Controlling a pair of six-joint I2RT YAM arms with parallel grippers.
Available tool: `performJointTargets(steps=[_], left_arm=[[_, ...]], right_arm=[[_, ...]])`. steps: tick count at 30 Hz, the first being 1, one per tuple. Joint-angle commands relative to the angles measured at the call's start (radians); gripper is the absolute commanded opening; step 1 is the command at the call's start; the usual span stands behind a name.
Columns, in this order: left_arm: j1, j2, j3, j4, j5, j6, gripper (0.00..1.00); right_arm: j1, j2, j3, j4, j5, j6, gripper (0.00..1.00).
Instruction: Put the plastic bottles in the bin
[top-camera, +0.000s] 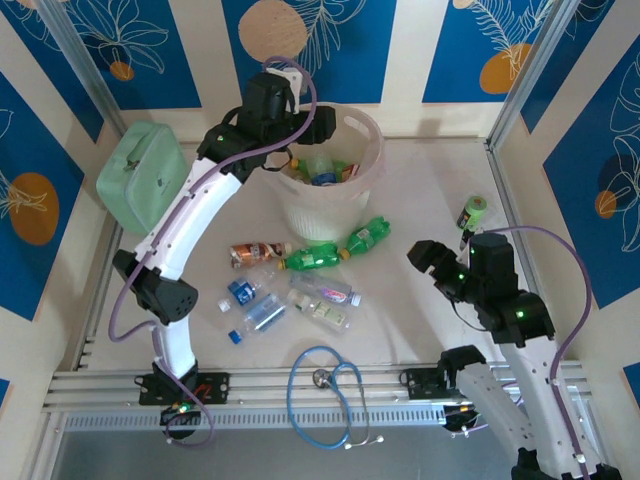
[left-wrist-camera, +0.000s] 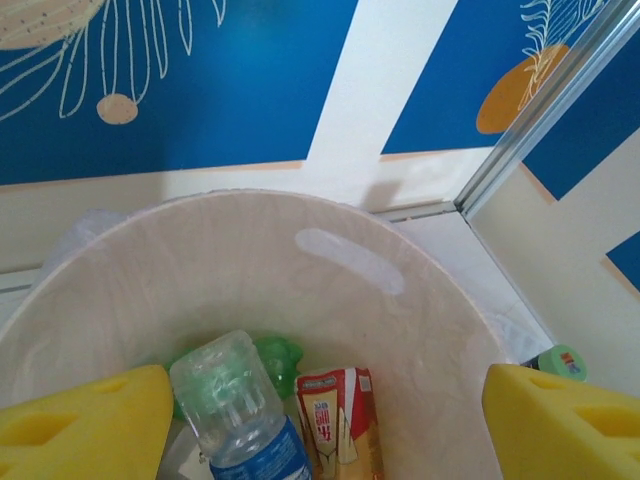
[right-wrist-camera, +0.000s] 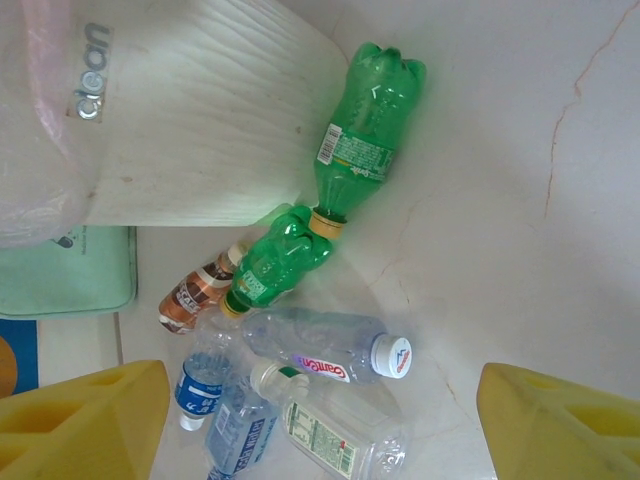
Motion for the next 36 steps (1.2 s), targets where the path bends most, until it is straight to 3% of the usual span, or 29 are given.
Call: performJointTargets(steps=[1,11,19,24,36], left_arm=[[0.007,-0.126,-0.078,0.014,0.045,-0.032,0.81],[-0.009,-0.557,-0.601,0.122,0.052,-0.054,0.83],[-0.006,-0.827,-0.931,0.01,-0.024,-0.104,0.85],[-0.001,-0.89,-1.033,-0.025,-0.052,-0.15,0.89],[0.002,-0.878,-1.133,0.028,0.012,-0.258,0.89]], right_arm=[[0.009,0.032,0.002,0.017,-0.007,-0.004,0.82],[0.04,0.221,0.0,0.12,0.031,0.021,0.84],[0.048,0.457,0.01,0.284,0.015,0.026,0.84],[0.056,0.635,0.08,0.346,0.016,0.026,0.85],[0.071,0.95,0.256,0.343,0.041,0.055,0.86]])
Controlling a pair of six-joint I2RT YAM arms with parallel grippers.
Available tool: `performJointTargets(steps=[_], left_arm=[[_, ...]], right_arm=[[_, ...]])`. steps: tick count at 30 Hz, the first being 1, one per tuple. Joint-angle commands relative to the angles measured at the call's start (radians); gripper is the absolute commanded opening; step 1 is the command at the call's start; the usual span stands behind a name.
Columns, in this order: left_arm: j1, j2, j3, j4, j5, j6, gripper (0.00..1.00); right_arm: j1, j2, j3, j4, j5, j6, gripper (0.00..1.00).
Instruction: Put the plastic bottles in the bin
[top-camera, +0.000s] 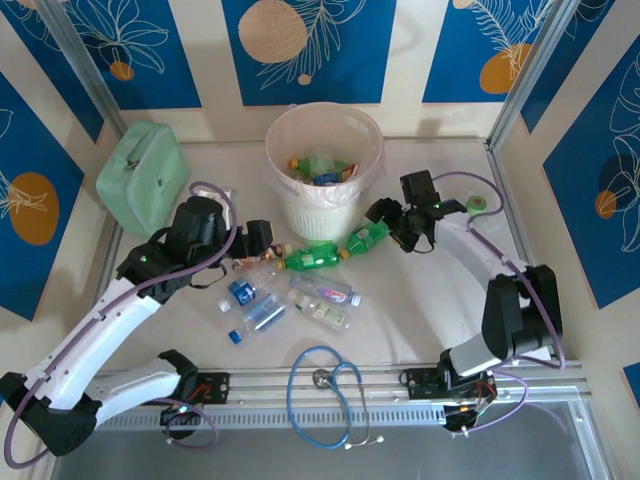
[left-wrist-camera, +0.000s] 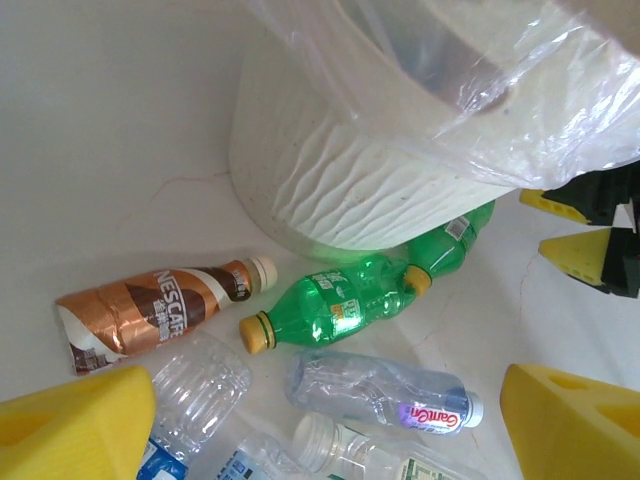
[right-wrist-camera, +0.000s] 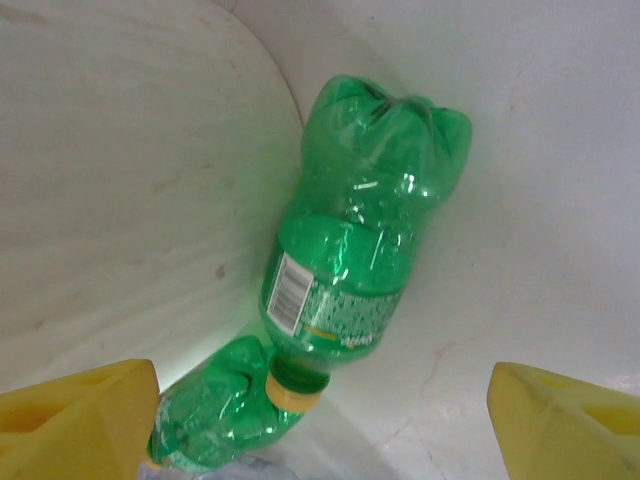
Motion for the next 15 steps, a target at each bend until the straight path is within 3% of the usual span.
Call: performJointTargets(steps=[1,15], left_arm=[[0.005,-0.001,-0.015,0.023,0.02,-0.039,0.89],[0.005,-0.003,-0.048,0.028,0.041,-0.041,0.91]], right_arm=[[0.006,0.061,0.042,-0.017,0.015,0.024,0.86],[-0.011,0.25,0.157,-0.048,0.014,0.063,0.86]])
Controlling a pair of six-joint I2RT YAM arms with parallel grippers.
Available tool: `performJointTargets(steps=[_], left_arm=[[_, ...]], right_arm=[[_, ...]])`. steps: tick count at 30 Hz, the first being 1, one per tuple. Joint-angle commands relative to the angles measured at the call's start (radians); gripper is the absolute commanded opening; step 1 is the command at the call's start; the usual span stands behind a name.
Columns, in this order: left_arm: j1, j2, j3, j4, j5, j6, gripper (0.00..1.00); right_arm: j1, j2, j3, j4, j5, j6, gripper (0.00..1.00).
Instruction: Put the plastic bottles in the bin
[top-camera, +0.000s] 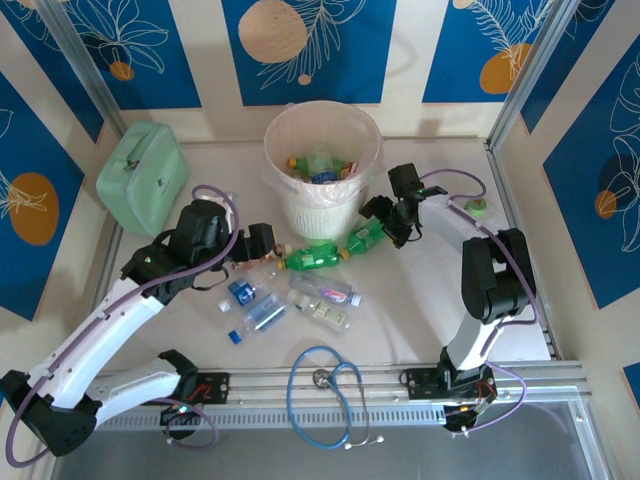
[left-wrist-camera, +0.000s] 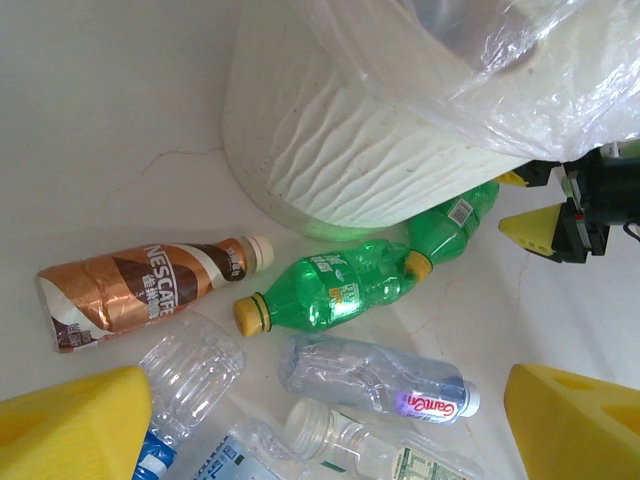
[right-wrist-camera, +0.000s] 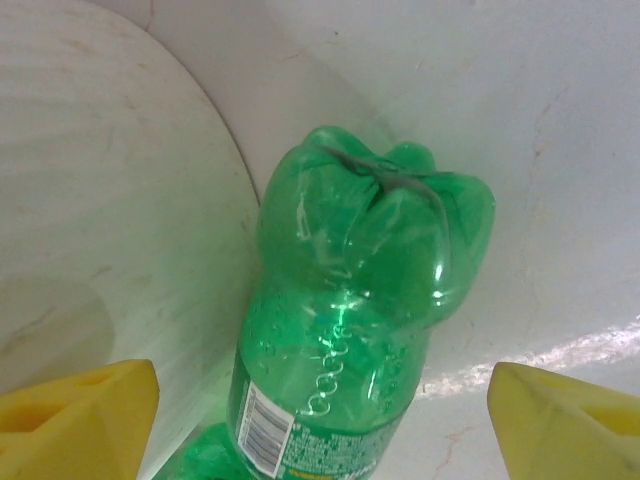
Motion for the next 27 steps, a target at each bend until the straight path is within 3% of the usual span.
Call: performJointTargets(steps=[1,14,27], left_arm=[[0.005,-0.003,-0.014,0.018,0.02,-0.011,0.91],[0.005,-0.006,-0.042,0.029,0.026,-0.016,0.91],[0.005,-0.007,-0.059,0.033,0.02,-0.018,0.91]], right_arm=[[-0.01,0.028,0.024,-0.024,0.007,0.031,0.86],[-0.024,0.11,0.034,-0.059,0.023,0.035,0.84],[-0.032,0.115,-0.01,-0.076,0.059,0.04,0.74]])
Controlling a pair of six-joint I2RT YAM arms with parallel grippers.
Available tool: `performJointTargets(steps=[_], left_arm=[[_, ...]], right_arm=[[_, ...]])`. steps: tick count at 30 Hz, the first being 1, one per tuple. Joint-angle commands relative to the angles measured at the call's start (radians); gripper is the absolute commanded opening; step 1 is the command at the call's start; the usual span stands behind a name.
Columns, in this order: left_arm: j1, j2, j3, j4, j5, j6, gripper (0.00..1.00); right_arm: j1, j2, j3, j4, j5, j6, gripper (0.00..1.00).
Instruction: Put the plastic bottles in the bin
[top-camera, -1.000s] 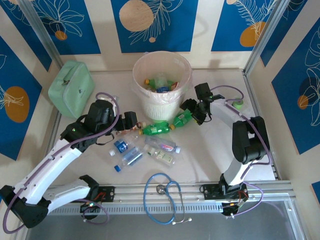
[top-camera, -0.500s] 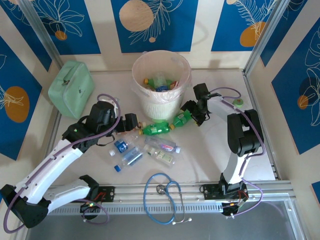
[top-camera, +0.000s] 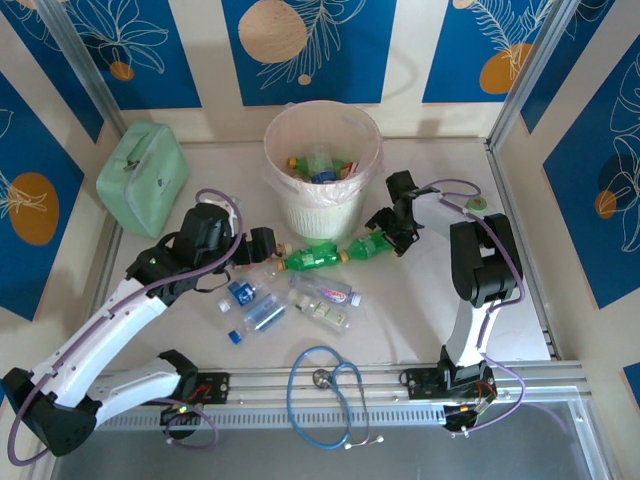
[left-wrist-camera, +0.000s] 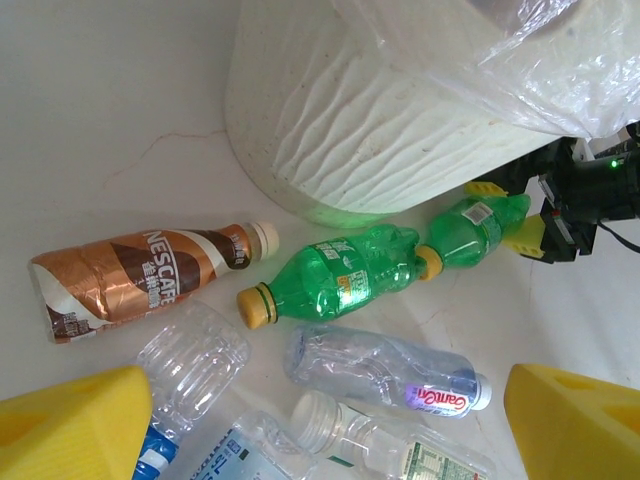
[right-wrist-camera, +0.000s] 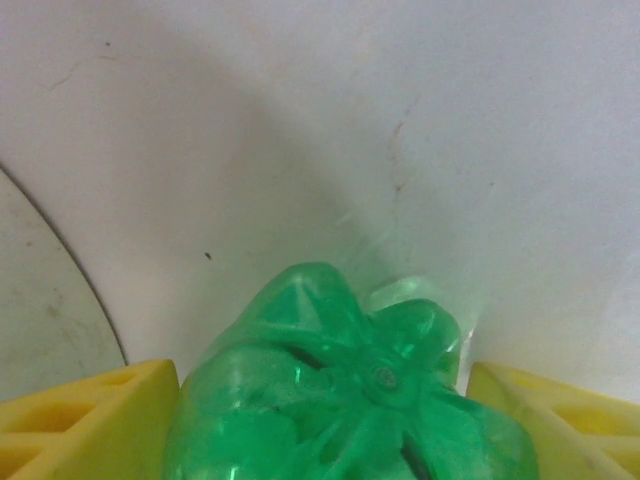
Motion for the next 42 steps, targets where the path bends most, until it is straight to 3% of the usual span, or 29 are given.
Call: performJointTargets(steps=[1,11,19,26,35,42], left_arm=[[0.005,-0.007,-0.016,0.009,0.013,-0.017,0.91],[0.005,-0.006,-0.034,0.012,0.017,-0.02,0.91],[0.005,0.0,-0.044,0.017,0.019,-0.024,0.9],[0.005,0.017,-0.06,0.019,0.027,-0.026,0.91],[0.005,0.069,-0.081,0.043,0.073,-0.042,0.9],[0.006,0.083,-0.081,0.06,0.094,-0.046,0.9]], right_arm=[[-0.009,-0.012,-0.028,-0.015,0.012,0.011,0.74],[-0.017,-0.053,-0.063,-0.004,0.027,-0.001,0.62],[-0.014,-0.142,-0.107,0.0,0.047,-0.031,0.59],[0.025,-0.342,-0.174,-0.029,0.075,-0.059,0.59],[0.121,-0.72,-0.282,-0.077,0.082,-0.078,0.58],[0.213,-0.919,-0.195,-0.083,0.068,-0.143,0.58]])
